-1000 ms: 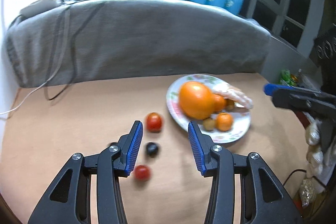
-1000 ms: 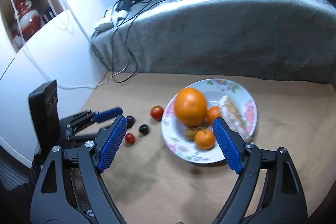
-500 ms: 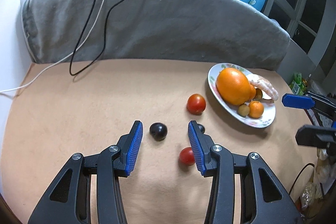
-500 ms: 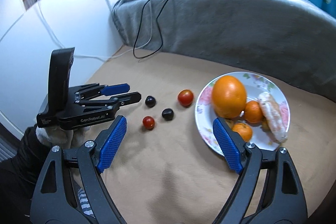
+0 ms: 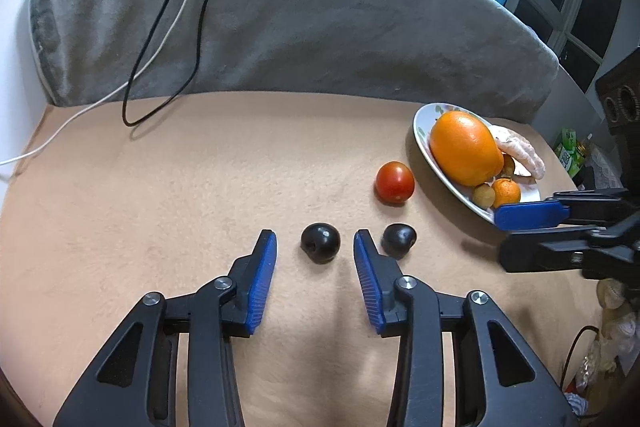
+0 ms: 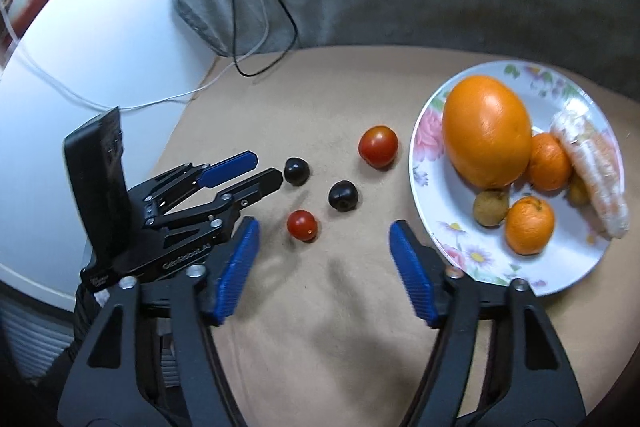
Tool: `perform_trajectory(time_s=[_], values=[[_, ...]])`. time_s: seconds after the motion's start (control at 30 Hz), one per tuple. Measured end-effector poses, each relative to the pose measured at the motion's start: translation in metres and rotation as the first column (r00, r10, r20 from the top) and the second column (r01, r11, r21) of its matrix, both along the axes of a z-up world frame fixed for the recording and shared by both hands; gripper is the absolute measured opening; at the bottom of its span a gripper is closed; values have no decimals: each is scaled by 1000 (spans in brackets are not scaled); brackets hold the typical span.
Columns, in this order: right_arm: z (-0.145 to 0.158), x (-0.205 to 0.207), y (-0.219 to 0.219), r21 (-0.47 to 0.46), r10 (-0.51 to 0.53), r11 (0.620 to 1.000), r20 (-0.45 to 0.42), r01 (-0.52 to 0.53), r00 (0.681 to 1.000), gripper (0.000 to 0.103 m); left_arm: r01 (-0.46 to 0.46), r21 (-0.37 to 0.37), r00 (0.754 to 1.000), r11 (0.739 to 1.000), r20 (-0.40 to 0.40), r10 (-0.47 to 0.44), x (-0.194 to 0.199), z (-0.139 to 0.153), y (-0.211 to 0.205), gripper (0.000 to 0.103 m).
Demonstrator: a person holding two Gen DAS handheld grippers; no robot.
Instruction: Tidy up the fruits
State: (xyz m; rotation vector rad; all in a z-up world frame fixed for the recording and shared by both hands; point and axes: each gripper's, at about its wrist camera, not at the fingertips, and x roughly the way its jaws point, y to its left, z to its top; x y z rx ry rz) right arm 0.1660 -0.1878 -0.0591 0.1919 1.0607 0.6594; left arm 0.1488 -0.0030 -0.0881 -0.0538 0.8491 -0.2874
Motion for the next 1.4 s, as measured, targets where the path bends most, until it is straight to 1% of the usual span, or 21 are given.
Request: perform_trajectory(time_s=[0.1,0.17,0.27,0.33,0.47,0.53,0.7,0.87,1.1,1.17,1.23,1.3,1.4], values=[[-9,7,7,-9,-5,1000,-26,4,1000,58,10,-6,1000,1000,-7,-10,2,-3,0,36],[-13,11,10,-13,-8,1000,-37,8,999,56,17,-9,1000,1000,-9,-17,3,-5,0,35],[-16,14,15,-32,-14,999,-29,13,999,54,22,-14,1000,1000,-9,-22,4,-6,1,35],[-18,17,18,-46,-15,999,-19,15,1000,49,23,-20,1000,1000,-8,-23,4,-7,2,35],[-22,22,24,-65,-13,998,-18,12,1000,47,37,-16,999,999,-8,-37,6,-9,-1,35],[-24,23,27,-74,-9,997,-18,7,1000,43,43,-13,999,999,-11,-43,6,-11,-3,32],[-28,26,33,-93,1,996,-14,-3,1000,40,42,-9,999,999,-19,-43,9,-14,-4,30],[-28,25,39,-128,20,992,10,-18,1000,38,45,-10,999,999,-25,-45,12,-17,-4,28],[-33,27,49,-169,32,985,21,-28,999,35,51,-36,998,998,-43,-52,16,-21,-2,25],[-33,28,52,-181,33,983,27,-28,999,33,56,-35,998,998,-40,-57,16,-20,-2,22],[-33,29,52,-193,35,981,34,-28,999,27,56,-28,998,998,-36,-57,16,-20,-3,22],[-34,30,52,-195,34,980,35,-26,999,23,56,-26,998,998,-35,-57,17,-20,-4,22],[-34,29,51,-201,39,979,39,-31,998,23,54,-22,998,998,-33,-55,17,-20,-5,22]])
